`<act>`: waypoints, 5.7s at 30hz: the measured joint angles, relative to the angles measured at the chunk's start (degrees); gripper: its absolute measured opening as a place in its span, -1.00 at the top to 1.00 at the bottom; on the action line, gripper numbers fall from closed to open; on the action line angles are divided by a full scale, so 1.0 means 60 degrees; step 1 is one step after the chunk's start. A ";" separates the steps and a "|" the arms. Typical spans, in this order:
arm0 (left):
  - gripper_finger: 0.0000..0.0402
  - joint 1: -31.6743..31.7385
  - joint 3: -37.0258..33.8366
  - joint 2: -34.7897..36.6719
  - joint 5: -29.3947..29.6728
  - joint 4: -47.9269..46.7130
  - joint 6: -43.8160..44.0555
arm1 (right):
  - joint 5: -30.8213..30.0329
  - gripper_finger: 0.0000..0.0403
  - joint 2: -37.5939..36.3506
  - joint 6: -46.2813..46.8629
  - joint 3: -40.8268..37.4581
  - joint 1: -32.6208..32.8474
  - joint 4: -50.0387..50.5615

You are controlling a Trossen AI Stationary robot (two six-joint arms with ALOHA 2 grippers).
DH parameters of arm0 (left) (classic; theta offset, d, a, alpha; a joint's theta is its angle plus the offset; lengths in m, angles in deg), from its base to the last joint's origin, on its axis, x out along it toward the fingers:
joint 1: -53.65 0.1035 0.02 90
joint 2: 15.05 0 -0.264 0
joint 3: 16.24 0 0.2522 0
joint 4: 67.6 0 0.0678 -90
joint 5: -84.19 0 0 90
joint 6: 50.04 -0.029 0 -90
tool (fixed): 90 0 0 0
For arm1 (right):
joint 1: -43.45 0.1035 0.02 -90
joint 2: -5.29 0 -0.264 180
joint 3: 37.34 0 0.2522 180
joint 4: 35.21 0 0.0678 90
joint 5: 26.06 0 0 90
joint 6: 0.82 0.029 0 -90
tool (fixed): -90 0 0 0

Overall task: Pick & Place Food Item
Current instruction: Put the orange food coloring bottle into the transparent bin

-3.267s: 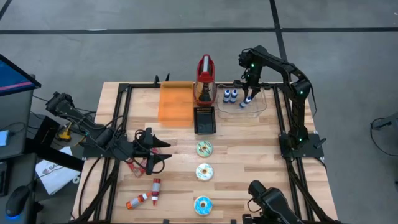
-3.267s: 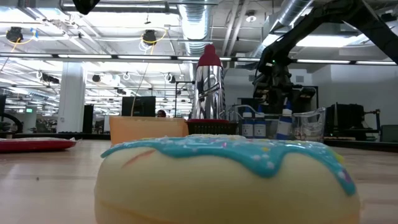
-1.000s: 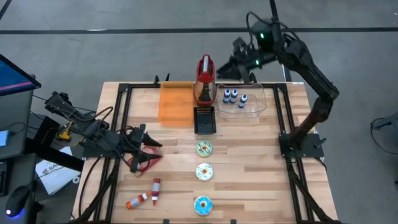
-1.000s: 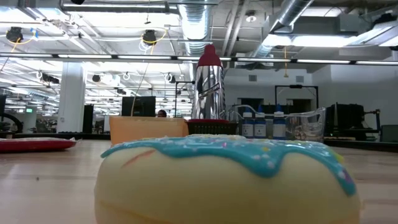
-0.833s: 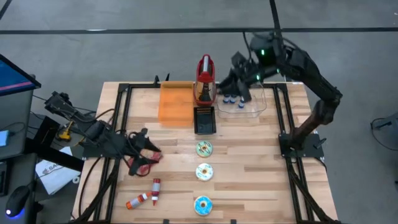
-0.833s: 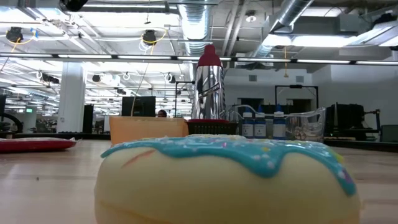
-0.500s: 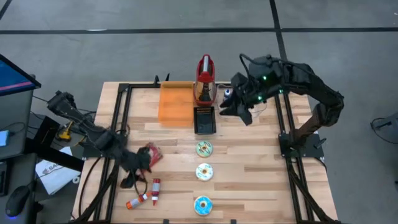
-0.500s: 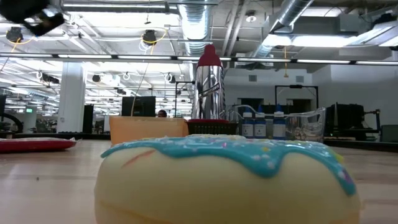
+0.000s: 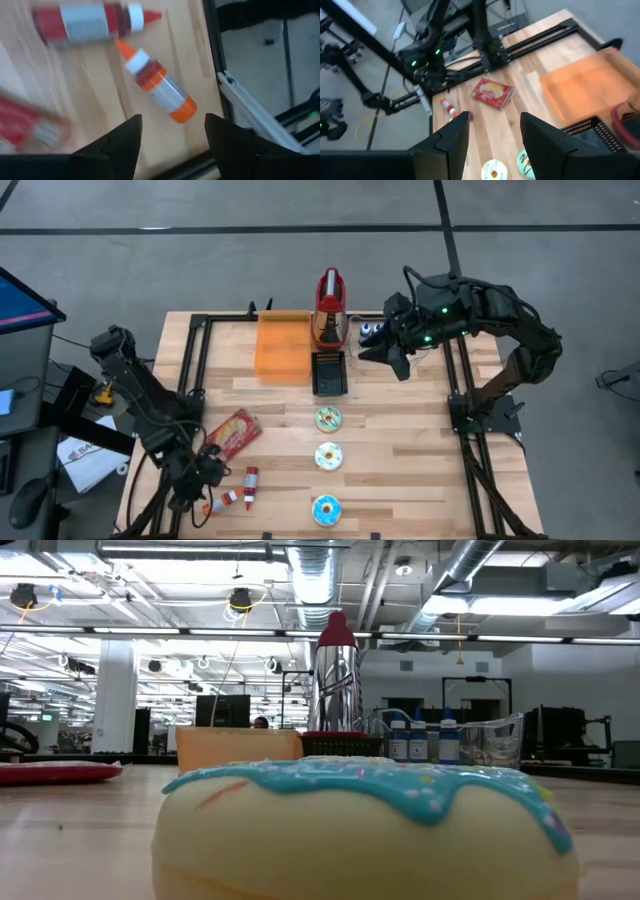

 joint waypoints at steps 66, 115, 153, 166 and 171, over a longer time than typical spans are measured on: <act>0.32 -0.1688 -0.0036 -0.0409 0.2066 0.1474 0.5365 | -0.1405 0.15 -0.0089 -0.1510 0.0000 0.0809 -0.0254; 0.34 0.7725 0.5406 -0.1179 -0.2163 0.2469 -0.2963 | 0.4109 -0.08 0.1500 -0.6295 0.0015 0.0241 -0.1694; 0.34 0.7707 0.5413 -0.1229 -0.1970 0.2990 -0.3118 | 0.4580 -0.19 0.2461 -0.6057 0.0004 0.0362 -0.2663; 0.34 0.7707 0.5413 -0.1229 -0.1930 0.3160 -0.3111 | 0.4476 -0.07 0.2595 -0.6035 0.0004 0.0385 -0.2406; 0.34 0.7699 0.5406 -0.1229 -0.1966 0.3070 -0.3089 | 0.4614 0.06 0.2713 -0.6042 0.0015 0.0435 -0.2395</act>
